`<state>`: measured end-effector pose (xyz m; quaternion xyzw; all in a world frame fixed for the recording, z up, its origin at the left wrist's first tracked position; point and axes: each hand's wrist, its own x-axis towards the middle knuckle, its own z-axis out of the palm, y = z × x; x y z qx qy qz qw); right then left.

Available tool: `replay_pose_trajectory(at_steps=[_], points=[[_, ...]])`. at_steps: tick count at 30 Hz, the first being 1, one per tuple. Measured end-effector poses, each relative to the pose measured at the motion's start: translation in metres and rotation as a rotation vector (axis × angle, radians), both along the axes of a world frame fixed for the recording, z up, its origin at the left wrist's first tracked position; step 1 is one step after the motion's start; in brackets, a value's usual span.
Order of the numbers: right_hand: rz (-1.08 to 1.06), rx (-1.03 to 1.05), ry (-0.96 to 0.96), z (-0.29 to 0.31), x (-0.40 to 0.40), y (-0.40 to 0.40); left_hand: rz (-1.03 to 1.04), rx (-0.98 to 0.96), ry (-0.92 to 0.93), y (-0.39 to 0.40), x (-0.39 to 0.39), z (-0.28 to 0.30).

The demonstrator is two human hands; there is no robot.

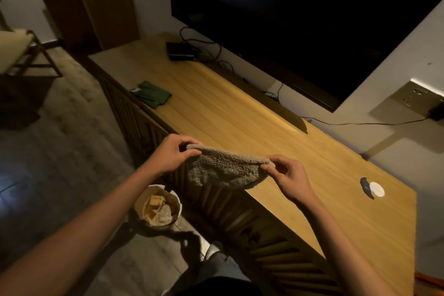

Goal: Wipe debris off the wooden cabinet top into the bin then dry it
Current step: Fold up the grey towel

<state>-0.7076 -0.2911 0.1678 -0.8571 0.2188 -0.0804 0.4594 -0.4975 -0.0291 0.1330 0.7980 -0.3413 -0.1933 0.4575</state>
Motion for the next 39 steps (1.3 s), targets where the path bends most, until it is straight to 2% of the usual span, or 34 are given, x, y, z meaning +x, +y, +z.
replay_pose_trajectory(at_steps=[9, 14, 21, 28, 34, 39], points=[[0.050, 0.029, -0.045, -0.021, 0.108, 0.020, 0.088, 0.026, -0.065, 0.031, 0.095, -0.006], [0.083, 0.047, -0.047, -0.041, 0.185, 0.019, 0.033, 0.104, -0.068, 0.040, 0.172, -0.015], [0.059, 0.079, -0.069, -0.052, 0.286, 0.018, 0.186, 0.056, -0.066, 0.026, 0.274, -0.012], [-0.021, 0.055, -0.118, -0.050, 0.372, 0.020, 0.275, -0.011, 0.000, 0.013, 0.376, -0.001], [-0.134, 0.022, -0.136, -0.058, 0.450, 0.036, 0.232, -0.047, 0.018, 0.006, 0.470, -0.008], [-0.267, -0.015, -0.105, -0.076, 0.504, 0.062, 0.132, -0.003, 0.015, 0.003, 0.547, -0.035]])
